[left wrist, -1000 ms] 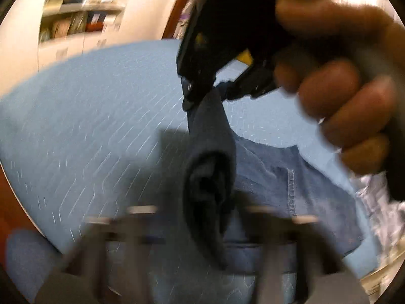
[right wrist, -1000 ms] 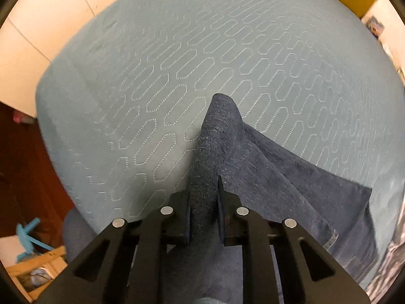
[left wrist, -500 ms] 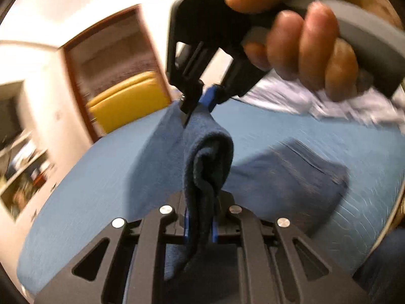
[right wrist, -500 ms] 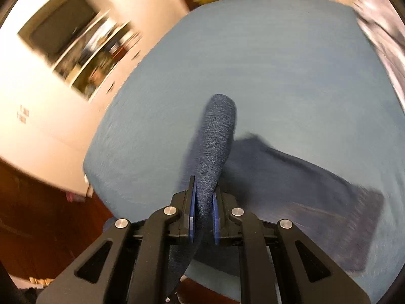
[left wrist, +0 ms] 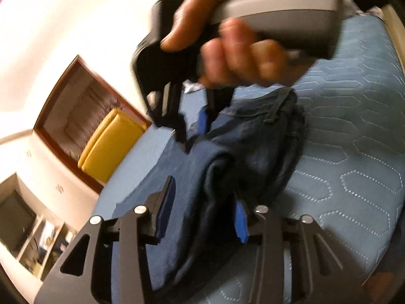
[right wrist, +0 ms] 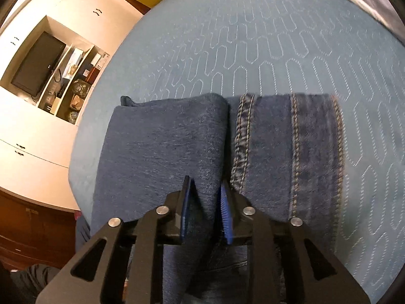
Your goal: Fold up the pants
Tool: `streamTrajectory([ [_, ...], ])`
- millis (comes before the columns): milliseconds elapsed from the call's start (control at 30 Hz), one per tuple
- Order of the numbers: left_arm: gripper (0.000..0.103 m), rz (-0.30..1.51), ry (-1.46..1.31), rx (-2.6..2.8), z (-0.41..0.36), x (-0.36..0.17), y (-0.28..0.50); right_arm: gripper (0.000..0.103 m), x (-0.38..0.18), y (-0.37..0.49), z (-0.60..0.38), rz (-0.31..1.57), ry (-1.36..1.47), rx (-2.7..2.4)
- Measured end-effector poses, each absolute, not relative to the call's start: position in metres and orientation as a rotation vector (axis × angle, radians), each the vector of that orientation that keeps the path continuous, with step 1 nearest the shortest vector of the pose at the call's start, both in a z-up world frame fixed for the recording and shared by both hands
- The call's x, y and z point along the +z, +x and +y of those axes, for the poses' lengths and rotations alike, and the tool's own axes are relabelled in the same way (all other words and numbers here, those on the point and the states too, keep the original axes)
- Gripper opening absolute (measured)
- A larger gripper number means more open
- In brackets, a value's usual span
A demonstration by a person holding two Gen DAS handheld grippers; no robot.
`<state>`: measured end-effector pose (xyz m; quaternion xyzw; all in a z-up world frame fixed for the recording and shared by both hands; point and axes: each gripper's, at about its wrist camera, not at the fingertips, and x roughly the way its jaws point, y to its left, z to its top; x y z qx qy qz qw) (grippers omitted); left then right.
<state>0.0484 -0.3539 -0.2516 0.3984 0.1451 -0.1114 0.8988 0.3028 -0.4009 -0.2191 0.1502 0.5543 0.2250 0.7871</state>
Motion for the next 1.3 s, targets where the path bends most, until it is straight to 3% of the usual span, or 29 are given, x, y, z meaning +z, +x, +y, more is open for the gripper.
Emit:
streamTrajectory([
  [33,0.019,0.317,0.823,-0.246,-0.357,-0.254,0.048,0.026,-0.219,0.303,-0.405,1.193,0.323,0.490],
  [133,0.014,0.306,0.811,-0.235,-0.348,-0.250,0.041,0.026,-0.222,0.314,-0.404,1.194,0.337,0.479],
  [200,0.013,0.295,0.816,-0.227,-0.347,-0.245,0.035,0.025,-0.220,0.315,-0.395,1.189,0.335,0.476],
  [267,0.013,0.275,0.813,-0.213,-0.352,-0.238,0.028,0.012,-0.216,0.317,-0.390,1.186,0.343,0.475],
  [333,0.013,0.256,0.818,-0.209,-0.358,-0.228,0.023,0.007,-0.204,0.317,-0.386,1.162,0.321,0.496],
  [567,0.013,0.222,0.910,-0.269,-0.405,-0.233,0.025,0.007,-0.168,0.315,-0.428,1.080,0.330,0.475],
  [967,0.015,0.288,0.999,-0.314,-0.432,-0.270,0.031,0.007,-0.202,0.310,-0.477,1.079,0.429,0.456],
  [1067,0.020,0.293,0.986,-0.315,-0.438,-0.269,0.032,0.010,-0.212,0.310,-0.474,1.080,0.384,0.421],
  [1100,0.031,0.286,0.970,-0.320,-0.434,-0.266,0.032,0.013,-0.213,0.309,-0.470,1.073,0.350,0.400],
  [1133,0.052,0.277,0.924,-0.339,-0.430,-0.259,0.027,0.021,-0.214,0.306,-0.466,1.060,0.310,0.372],
  [1200,0.075,0.265,0.812,-0.398,-0.414,-0.239,0.020,0.030,-0.210,0.300,-0.462,1.027,0.271,0.348],
  [1300,0.080,0.306,0.582,-0.556,-0.371,-0.192,-0.001,0.030,-0.200,0.292,-0.470,0.987,0.276,0.303],
])
